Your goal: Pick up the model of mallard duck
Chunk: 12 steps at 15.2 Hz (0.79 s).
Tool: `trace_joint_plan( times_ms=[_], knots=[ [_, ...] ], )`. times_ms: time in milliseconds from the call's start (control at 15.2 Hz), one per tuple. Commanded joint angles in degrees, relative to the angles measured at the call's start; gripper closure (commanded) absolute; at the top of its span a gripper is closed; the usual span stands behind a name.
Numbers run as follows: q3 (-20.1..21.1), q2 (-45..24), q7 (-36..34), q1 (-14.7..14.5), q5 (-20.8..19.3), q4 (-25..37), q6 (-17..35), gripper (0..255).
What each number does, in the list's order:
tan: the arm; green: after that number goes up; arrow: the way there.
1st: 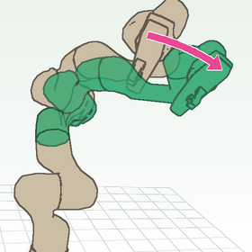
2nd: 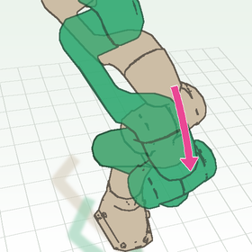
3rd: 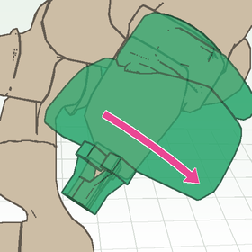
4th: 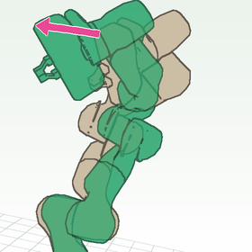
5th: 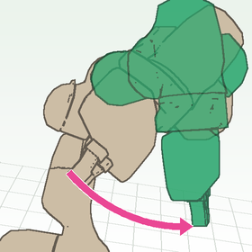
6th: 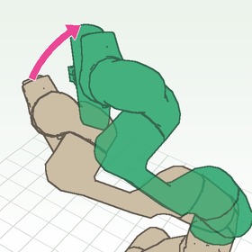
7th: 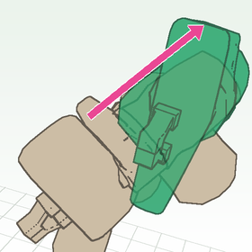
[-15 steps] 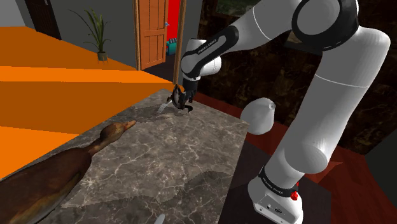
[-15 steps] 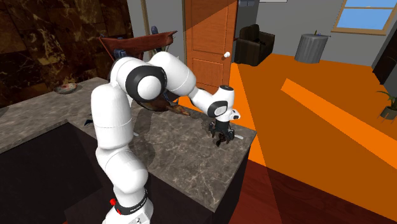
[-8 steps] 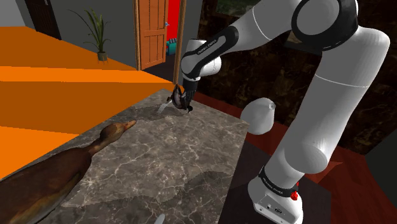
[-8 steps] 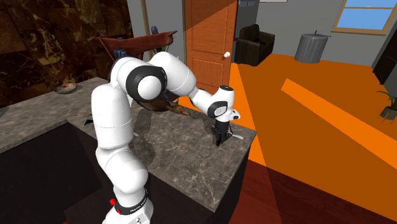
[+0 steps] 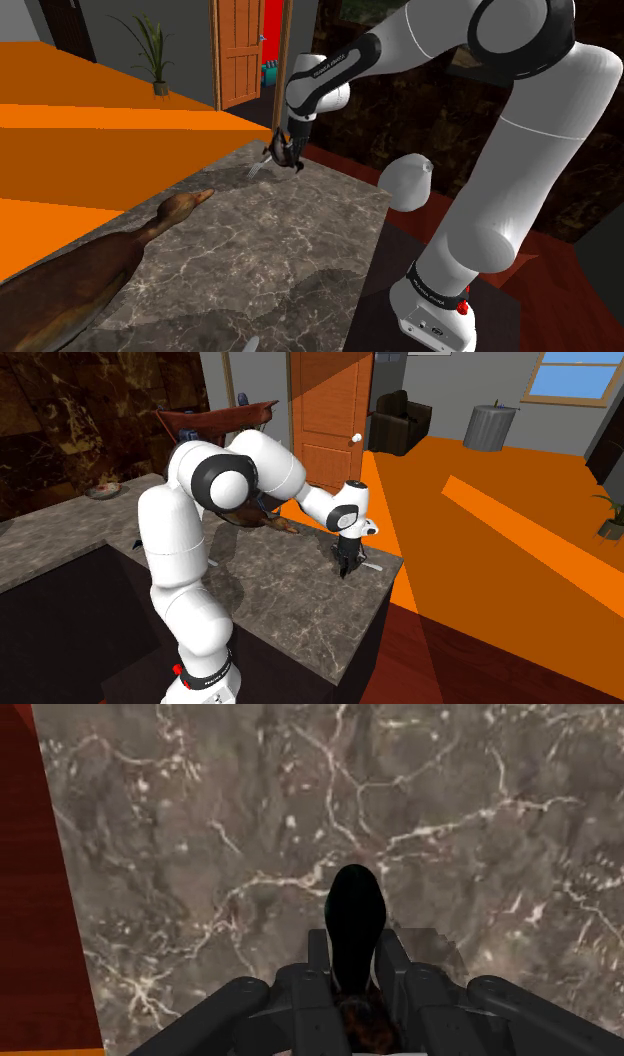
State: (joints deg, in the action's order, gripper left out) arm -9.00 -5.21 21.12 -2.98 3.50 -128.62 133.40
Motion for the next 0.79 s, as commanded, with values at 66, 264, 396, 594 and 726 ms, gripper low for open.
trace_joint_plan(
  times_ms=[66, 264, 396, 594, 726],
  knots=[
    [-0.10, 1.46, -0.25, 0.02, -0.42, 0.91, -2.34, 255],
    [-0.13, 2.81, -0.55, 0.00, -0.79, 1.81, -4.57, 255],
    [-0.14, 3.66, -0.74, -0.01, -1.01, 2.48, -6.06, 255],
    [-0.14, 4.84, -1.00, -0.03, -1.31, 3.56, -8.30, 255],
    [-0.14, 4.90, -1.01, -0.03, -1.33, 3.62, -8.42, 255]
  ],
)
